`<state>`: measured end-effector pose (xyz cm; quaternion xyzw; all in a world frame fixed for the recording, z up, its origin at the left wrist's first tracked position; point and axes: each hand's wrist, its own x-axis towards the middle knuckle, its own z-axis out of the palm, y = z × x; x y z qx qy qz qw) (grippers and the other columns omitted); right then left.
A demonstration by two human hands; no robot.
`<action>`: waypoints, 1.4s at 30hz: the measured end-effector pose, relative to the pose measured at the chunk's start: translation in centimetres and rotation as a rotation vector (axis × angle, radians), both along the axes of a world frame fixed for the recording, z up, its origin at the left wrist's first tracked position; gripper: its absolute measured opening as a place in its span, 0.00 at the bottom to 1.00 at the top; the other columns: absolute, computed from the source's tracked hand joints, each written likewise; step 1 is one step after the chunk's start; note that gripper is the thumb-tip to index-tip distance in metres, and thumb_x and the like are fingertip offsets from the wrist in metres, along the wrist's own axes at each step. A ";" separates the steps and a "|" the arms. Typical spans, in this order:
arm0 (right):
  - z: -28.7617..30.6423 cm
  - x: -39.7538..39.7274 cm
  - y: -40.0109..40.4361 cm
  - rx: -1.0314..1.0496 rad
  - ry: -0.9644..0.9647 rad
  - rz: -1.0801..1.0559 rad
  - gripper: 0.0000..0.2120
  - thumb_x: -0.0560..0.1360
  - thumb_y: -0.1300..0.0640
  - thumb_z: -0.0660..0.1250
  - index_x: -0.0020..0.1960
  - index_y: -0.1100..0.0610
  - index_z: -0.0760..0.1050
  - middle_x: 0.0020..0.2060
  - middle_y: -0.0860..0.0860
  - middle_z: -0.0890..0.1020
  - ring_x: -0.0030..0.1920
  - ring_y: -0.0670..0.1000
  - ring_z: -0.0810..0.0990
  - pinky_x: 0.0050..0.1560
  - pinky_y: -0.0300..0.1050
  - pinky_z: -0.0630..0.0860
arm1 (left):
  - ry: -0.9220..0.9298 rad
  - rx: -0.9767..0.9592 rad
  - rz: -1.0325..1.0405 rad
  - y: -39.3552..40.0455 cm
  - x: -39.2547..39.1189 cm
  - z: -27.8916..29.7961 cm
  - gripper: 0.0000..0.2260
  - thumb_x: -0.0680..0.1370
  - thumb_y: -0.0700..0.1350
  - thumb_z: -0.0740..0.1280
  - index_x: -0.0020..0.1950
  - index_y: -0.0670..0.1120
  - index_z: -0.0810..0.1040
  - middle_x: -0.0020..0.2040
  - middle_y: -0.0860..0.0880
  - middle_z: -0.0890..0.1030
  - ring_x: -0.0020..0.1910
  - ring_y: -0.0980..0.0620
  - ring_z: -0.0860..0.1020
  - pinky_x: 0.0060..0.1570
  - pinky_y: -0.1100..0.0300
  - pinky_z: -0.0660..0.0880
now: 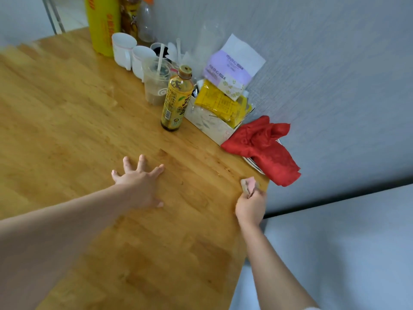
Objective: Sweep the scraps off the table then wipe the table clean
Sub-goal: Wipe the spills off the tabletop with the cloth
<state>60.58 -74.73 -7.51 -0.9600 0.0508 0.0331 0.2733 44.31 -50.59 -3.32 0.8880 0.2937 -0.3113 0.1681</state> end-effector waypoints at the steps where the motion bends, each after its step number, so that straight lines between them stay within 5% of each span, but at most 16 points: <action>1: -0.5 -1.3 1.8 -0.058 -0.058 0.073 0.12 0.78 0.63 0.61 0.57 0.55 0.78 0.58 0.52 0.75 0.54 0.58 0.80 0.50 0.50 0.77 | 0.006 -0.002 -0.004 0.0 0.1 0.1 0.48 0.72 0.68 0.69 0.80 0.63 0.39 0.80 0.44 0.34 0.78 0.31 0.37 0.73 0.30 0.52; 5: -2.5 -8.8 5.4 0.046 -0.091 1.028 0.15 0.76 0.54 0.61 0.61 0.45 0.77 0.60 0.44 0.73 0.56 0.46 0.76 0.53 0.39 0.74 | 0.022 0.004 -0.026 0.1 0.2 -0.1 0.48 0.74 0.68 0.67 0.80 0.62 0.36 0.80 0.42 0.33 0.77 0.29 0.37 0.73 0.30 0.52; 7: -1.6 -6.9 4.0 0.005 -0.047 1.254 0.16 0.76 0.52 0.62 0.62 0.44 0.77 0.61 0.41 0.73 0.56 0.44 0.75 0.53 0.35 0.72 | 0.044 0.009 -0.046 0.2 0.5 -0.2 0.48 0.74 0.68 0.66 0.80 0.60 0.34 0.79 0.41 0.33 0.77 0.28 0.38 0.72 0.29 0.53; 9: -0.8 -2.6 2.1 -0.033 0.032 0.897 0.16 0.76 0.58 0.63 0.60 0.47 0.80 0.59 0.43 0.75 0.55 0.49 0.78 0.51 0.40 0.74 | 0.062 0.015 -0.064 0.2 0.9 -0.1 0.49 0.74 0.69 0.66 0.80 0.59 0.34 0.79 0.40 0.33 0.76 0.26 0.38 0.72 0.28 0.55; 12: 0.8 1.4 1.6 0.117 0.113 -0.079 0.14 0.77 0.65 0.60 0.59 0.56 0.78 0.52 0.56 0.80 0.46 0.61 0.84 0.47 0.54 0.81 | 0.085 0.039 -0.088 0.2 1.3 0.2 0.50 0.72 0.69 0.67 0.80 0.58 0.36 0.80 0.39 0.37 0.76 0.25 0.42 0.71 0.30 0.59; 13: 0.9 0.5 3.5 0.085 0.105 -0.145 0.14 0.77 0.65 0.59 0.59 0.57 0.76 0.51 0.57 0.80 0.45 0.62 0.84 0.47 0.55 0.81 | 0.096 0.038 -0.097 0.3 1.6 0.3 0.50 0.72 0.68 0.68 0.81 0.57 0.38 0.80 0.38 0.39 0.76 0.25 0.44 0.70 0.30 0.60; 16: -0.2 -5.4 9.7 0.214 0.144 0.436 0.14 0.75 0.64 0.61 0.54 0.51 0.78 0.49 0.45 0.79 0.47 0.51 0.83 0.49 0.52 0.81 | 0.109 0.014 -0.191 1.4 2.4 0.6 0.44 0.75 0.63 0.68 0.81 0.52 0.45 0.79 0.37 0.49 0.75 0.26 0.53 0.67 0.36 0.68; 19: 0.4 -6.2 10.4 0.172 0.390 1.005 0.22 0.71 0.71 0.62 0.53 0.48 0.84 0.54 0.40 0.76 0.53 0.43 0.80 0.51 0.36 0.78 | -0.003 0.004 -0.255 5.4 2.9 1.2 0.36 0.78 0.54 0.66 0.80 0.50 0.51 0.73 0.39 0.61 0.70 0.36 0.68 0.61 0.47 0.75; 22: 0.6 -1.5 8.1 0.109 0.275 0.653 0.23 0.70 0.74 0.61 0.52 0.53 0.85 0.54 0.48 0.80 0.54 0.49 0.80 0.49 0.31 0.73 | -0.038 0.052 -0.217 10.4 3.4 2.0 0.38 0.77 0.56 0.70 0.80 0.59 0.51 0.78 0.42 0.54 0.75 0.32 0.58 0.63 0.43 0.73; 24: 1.0 0.4 7.7 0.164 0.151 0.181 0.12 0.77 0.67 0.63 0.53 0.56 0.81 0.53 0.57 0.82 0.45 0.50 0.81 0.46 0.38 0.75 | 0.000 0.015 -0.146 12.0 3.5 1.8 0.41 0.76 0.59 0.71 0.80 0.63 0.48 0.81 0.44 0.45 0.78 0.31 0.47 0.69 0.37 0.67; 26: 0.8 -0.5 9.9 0.121 0.065 0.032 0.06 0.80 0.62 0.61 0.55 0.57 0.75 0.54 0.57 0.80 0.35 0.49 0.80 0.37 0.40 0.78 | 0.012 -0.012 -0.114 12.5 3.8 1.3 0.42 0.76 0.57 0.72 0.80 0.64 0.47 0.81 0.45 0.42 0.78 0.31 0.45 0.71 0.34 0.63; 28: 0.0 -3.0 12.7 0.098 0.013 0.280 0.10 0.80 0.61 0.61 0.59 0.55 0.75 0.58 0.51 0.74 0.35 0.48 0.80 0.36 0.40 0.78 | 0.013 -0.018 -0.103 12.4 3.9 1.1 0.42 0.76 0.56 0.72 0.80 0.65 0.46 0.81 0.46 0.42 0.78 0.32 0.45 0.71 0.34 0.62; 30: -0.3 -5.2 14.2 0.158 0.141 0.732 0.15 0.77 0.63 0.61 0.55 0.48 0.80 0.57 0.45 0.74 0.46 0.48 0.81 0.48 0.46 0.79 | 0.012 -0.010 -0.111 12.6 3.9 1.1 0.42 0.76 0.56 0.72 0.80 0.64 0.47 0.81 0.46 0.44 0.78 0.32 0.46 0.70 0.35 0.65; 32: 0.5 -4.0 14.2 0.093 0.273 0.958 0.19 0.73 0.67 0.61 0.49 0.47 0.84 0.53 0.43 0.77 0.51 0.43 0.78 0.51 0.37 0.74 | -0.006 -0.007 -0.129 12.8 3.8 1.0 0.42 0.76 0.56 0.72 0.80 0.63 0.48 0.80 0.45 0.46 0.77 0.32 0.48 0.69 0.36 0.67; 37: 1.3 3.3 14.1 0.114 0.023 0.218 0.14 0.77 0.67 0.62 0.45 0.52 0.81 0.36 0.45 0.80 0.35 0.45 0.79 0.31 0.31 0.69 | 0.000 -0.003 -0.128 12.9 4.0 0.5 0.42 0.77 0.54 0.71 0.81 0.62 0.46 0.81 0.43 0.45 0.78 0.30 0.46 0.69 0.33 0.65; 42: -0.1 0.7 18.8 0.141 0.056 0.513 0.15 0.75 0.66 0.62 0.44 0.49 0.82 0.49 0.43 0.81 0.46 0.44 0.78 0.50 0.43 0.73 | 0.005 -0.019 -0.127 13.1 4.1 0.5 0.41 0.76 0.55 0.72 0.80 0.62 0.48 0.79 0.43 0.47 0.77 0.30 0.48 0.69 0.32 0.64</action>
